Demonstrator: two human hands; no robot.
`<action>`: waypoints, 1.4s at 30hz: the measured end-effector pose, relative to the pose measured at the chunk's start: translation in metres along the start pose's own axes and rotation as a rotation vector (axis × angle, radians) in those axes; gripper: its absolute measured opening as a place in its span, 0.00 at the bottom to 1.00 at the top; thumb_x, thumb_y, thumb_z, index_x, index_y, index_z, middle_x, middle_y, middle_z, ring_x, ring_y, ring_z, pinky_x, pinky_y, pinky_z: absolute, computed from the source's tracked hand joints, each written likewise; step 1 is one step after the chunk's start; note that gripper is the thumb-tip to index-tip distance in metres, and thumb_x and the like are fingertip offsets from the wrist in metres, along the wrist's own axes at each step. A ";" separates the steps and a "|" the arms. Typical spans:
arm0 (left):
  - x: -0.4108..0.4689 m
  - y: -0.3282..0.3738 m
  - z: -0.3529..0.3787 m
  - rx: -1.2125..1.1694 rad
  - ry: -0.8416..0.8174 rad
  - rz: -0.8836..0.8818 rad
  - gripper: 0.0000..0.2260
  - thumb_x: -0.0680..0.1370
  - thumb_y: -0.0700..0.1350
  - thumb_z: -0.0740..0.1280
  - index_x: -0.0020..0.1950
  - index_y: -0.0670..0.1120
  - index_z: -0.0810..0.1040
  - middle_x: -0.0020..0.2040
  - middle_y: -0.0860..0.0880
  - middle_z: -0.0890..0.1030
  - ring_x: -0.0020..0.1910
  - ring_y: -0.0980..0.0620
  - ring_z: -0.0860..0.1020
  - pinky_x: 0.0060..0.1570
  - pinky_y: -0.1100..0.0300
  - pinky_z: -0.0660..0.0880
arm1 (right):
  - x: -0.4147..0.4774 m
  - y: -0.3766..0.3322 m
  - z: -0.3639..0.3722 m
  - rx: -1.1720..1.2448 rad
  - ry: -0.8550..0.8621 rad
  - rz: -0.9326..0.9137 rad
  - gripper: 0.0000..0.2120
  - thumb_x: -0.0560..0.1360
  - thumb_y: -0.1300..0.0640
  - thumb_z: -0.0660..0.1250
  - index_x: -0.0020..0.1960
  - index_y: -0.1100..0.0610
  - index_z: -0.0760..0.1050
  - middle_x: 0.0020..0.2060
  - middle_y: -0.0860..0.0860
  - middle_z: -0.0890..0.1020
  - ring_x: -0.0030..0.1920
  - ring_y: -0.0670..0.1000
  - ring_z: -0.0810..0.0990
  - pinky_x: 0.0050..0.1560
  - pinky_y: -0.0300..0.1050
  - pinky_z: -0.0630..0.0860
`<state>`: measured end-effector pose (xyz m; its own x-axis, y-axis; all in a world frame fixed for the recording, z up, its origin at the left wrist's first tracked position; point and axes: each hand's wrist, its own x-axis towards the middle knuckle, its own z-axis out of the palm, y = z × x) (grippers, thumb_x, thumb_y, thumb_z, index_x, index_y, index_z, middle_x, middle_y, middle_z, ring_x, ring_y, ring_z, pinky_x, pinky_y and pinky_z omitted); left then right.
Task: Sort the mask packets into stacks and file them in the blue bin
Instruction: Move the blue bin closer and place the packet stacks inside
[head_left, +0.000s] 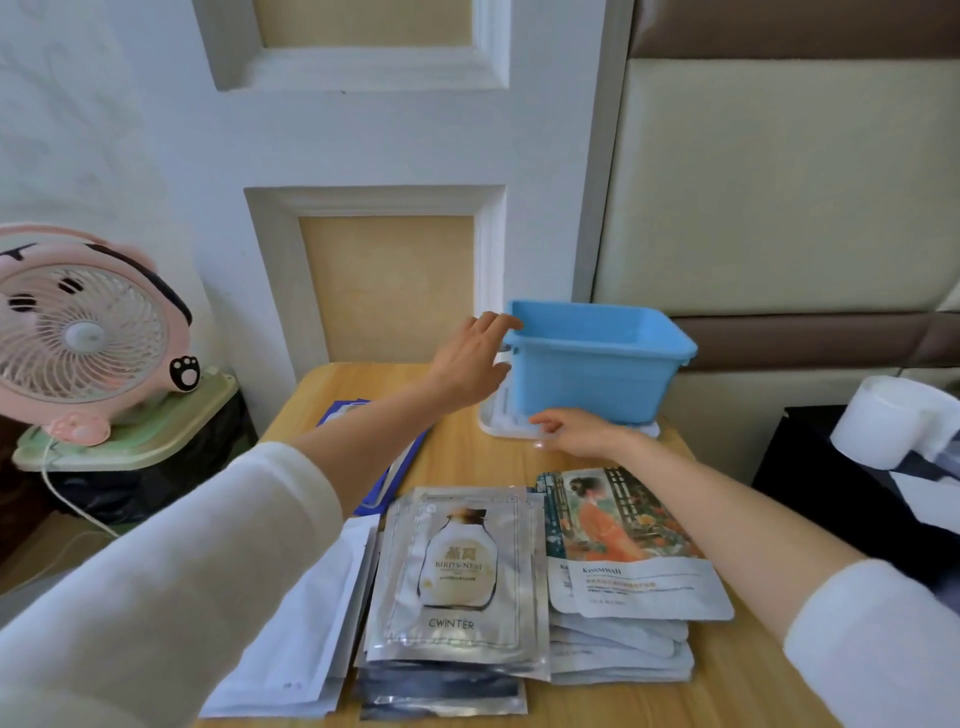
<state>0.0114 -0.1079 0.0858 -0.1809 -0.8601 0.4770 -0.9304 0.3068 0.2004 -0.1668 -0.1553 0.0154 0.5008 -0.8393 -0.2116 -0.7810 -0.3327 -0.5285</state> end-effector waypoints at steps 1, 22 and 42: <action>-0.002 0.000 0.001 0.064 -0.001 0.043 0.26 0.75 0.43 0.67 0.71 0.48 0.63 0.69 0.47 0.67 0.66 0.45 0.66 0.63 0.53 0.67 | -0.006 -0.007 0.001 0.039 -0.046 -0.029 0.24 0.77 0.54 0.65 0.72 0.53 0.65 0.67 0.51 0.73 0.68 0.50 0.70 0.65 0.38 0.63; -0.057 -0.005 -0.009 -0.025 -0.071 -0.231 0.11 0.75 0.44 0.69 0.54 0.38 0.78 0.76 0.43 0.59 0.68 0.42 0.68 0.63 0.52 0.68 | -0.092 -0.026 -0.049 -0.043 1.072 -0.041 0.11 0.75 0.58 0.65 0.56 0.56 0.77 0.52 0.54 0.81 0.53 0.56 0.78 0.50 0.49 0.73; -0.077 -0.037 0.008 -0.225 -0.463 -0.371 0.35 0.77 0.47 0.66 0.77 0.44 0.50 0.77 0.47 0.36 0.75 0.47 0.56 0.72 0.56 0.60 | -0.037 0.042 -0.023 0.665 0.422 0.366 0.35 0.65 0.66 0.76 0.69 0.60 0.66 0.66 0.58 0.74 0.63 0.59 0.74 0.63 0.58 0.72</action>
<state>0.0575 -0.0564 0.0342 -0.0253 -0.9974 -0.0682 -0.8772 -0.0106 0.4801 -0.2264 -0.1484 0.0201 -0.0231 -0.9776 -0.2092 -0.4201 0.1993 -0.8853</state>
